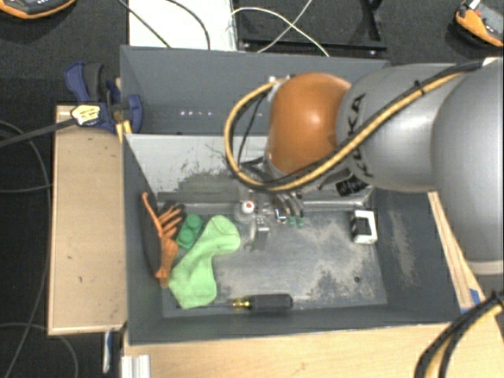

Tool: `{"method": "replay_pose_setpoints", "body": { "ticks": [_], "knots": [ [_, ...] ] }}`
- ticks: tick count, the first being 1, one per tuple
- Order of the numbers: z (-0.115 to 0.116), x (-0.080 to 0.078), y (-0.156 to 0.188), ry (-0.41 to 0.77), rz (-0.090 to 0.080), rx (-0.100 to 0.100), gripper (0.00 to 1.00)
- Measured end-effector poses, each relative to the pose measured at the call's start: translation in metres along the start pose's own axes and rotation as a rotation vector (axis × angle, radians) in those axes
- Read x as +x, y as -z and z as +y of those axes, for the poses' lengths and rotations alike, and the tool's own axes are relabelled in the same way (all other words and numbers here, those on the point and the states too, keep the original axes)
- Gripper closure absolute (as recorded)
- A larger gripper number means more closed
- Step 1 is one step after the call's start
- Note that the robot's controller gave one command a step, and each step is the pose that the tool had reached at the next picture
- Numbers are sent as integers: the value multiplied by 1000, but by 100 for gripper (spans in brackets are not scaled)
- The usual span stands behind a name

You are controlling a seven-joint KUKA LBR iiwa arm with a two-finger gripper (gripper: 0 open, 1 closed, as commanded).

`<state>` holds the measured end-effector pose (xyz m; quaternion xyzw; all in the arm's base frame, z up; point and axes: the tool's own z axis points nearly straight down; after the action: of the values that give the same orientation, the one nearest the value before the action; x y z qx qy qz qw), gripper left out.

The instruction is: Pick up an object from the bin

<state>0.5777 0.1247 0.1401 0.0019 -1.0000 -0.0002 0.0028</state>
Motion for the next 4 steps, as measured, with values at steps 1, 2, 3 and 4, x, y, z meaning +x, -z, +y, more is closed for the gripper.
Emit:
{"method": "replay_pose_setpoints", "body": {
  "ticks": [1, 2, 3, 4],
  "knots": [
    [-1, -2, 5, -6, -8, -1, 0],
    [64, -4, -69, 460, 0, -1, 0],
    [55, 5, -9, 275, -15, -2, 0],
    [48, -8, -40, 750, -7, -2, 0]
  ]
}}
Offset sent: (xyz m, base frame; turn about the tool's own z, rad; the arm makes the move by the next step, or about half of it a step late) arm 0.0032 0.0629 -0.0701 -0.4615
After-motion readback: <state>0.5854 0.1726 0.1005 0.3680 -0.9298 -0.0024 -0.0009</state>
